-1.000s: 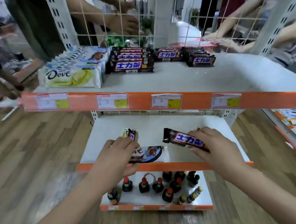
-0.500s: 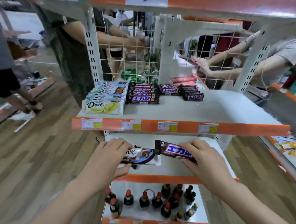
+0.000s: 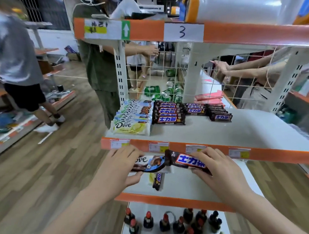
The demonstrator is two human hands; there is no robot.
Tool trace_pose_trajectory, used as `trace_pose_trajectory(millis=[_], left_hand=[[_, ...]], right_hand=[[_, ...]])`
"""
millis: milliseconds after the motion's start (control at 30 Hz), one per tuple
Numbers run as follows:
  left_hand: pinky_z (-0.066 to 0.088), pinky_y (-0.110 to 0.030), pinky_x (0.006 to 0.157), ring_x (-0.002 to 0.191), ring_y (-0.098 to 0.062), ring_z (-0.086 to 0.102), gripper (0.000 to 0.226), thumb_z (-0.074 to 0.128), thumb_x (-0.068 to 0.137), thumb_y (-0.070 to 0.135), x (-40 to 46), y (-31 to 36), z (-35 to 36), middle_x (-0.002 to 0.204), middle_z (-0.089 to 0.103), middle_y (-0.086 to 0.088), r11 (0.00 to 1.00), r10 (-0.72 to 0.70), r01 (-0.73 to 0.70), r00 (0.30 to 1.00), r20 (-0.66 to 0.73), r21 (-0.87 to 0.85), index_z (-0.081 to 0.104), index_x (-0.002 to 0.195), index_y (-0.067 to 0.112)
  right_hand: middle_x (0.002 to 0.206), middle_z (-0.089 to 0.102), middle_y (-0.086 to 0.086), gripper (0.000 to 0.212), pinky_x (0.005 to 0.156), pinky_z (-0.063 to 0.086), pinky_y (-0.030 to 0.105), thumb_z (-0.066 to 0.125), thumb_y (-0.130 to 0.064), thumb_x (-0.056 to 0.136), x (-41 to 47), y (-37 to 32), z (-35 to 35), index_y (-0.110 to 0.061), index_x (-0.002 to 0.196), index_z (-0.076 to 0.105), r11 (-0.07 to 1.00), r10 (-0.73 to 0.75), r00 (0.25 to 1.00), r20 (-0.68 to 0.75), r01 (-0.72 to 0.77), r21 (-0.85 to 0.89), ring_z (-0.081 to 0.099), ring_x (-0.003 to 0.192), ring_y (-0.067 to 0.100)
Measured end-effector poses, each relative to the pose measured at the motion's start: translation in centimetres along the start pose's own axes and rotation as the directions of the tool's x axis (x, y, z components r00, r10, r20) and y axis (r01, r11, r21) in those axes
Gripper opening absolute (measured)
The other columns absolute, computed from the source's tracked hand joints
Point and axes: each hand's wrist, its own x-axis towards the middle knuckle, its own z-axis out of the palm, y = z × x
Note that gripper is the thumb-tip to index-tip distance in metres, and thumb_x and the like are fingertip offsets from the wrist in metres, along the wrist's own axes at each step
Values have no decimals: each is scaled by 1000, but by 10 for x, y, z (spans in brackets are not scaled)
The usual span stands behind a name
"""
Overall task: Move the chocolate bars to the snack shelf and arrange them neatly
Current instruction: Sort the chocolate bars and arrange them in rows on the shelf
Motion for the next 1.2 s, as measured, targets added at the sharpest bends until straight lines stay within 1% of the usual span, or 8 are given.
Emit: trace_pose_trajectory(millis=[100,333,400,533,733,900,1067,1200], left_hand=[[34,-26,90,113,-14,53,43,67,78,33,6,-17,-5,114,58,8,999,-33,32,999,-18,-10,57,118,21],[27,-26,70,82,-17,67,56,89,44,28,39,-64,-16,93,68,2,992,-74,84,992,-103,98,67,95,17],[26,-27,69,82,-17,67,54,87,48,29,50,-75,-13,93,67,4,990,-86,96,992,-95,107,67,96,18],[27,-21,75,103,-18,55,43,72,72,32,67,-96,-1,111,59,6,993,-117,117,992,-51,3,60,113,23],[33,-24,84,108,-18,51,42,66,77,31,83,-113,13,117,55,7,991,-126,126,992,-16,-48,57,117,25],[36,-26,83,106,-18,54,41,70,75,30,97,-123,21,115,58,7,992,-103,102,995,-10,-76,59,114,24],[41,-29,80,92,-21,60,43,77,67,31,108,-134,32,105,62,6,997,-58,57,998,-16,-53,62,107,24],[45,-35,83,98,-20,61,48,79,65,33,111,-147,39,109,62,5,998,-15,15,1000,1,-68,60,109,25]], right_hand=[[94,64,-7,43,61,47,28,81,-33,66,21,-7,6,-23,105,65,999,-34,999,-16,34,-23,64,82,18],[97,63,-6,38,68,50,34,77,-32,74,82,-14,28,-23,108,63,999,-46,999,19,46,6,62,86,20],[105,60,-6,37,76,47,34,68,-33,82,99,-11,35,-24,116,60,999,-44,998,40,43,19,58,96,20],[124,45,-14,40,91,34,28,45,-43,94,124,-1,49,-35,133,41,999,-17,992,123,11,51,42,116,11],[121,49,-12,42,87,37,27,47,-46,93,140,8,63,-32,132,44,1000,9,993,116,-10,6,45,114,12],[117,52,-11,42,84,38,28,52,-44,90,152,9,69,-30,130,49,999,30,993,111,-34,29,48,111,13],[110,54,-10,40,80,37,26,56,-43,88,164,9,74,-28,125,53,999,36,993,111,-40,31,50,105,14],[103,58,-5,39,74,43,29,66,-37,83,172,4,77,-23,119,59,998,48,992,113,-51,23,56,96,18]])
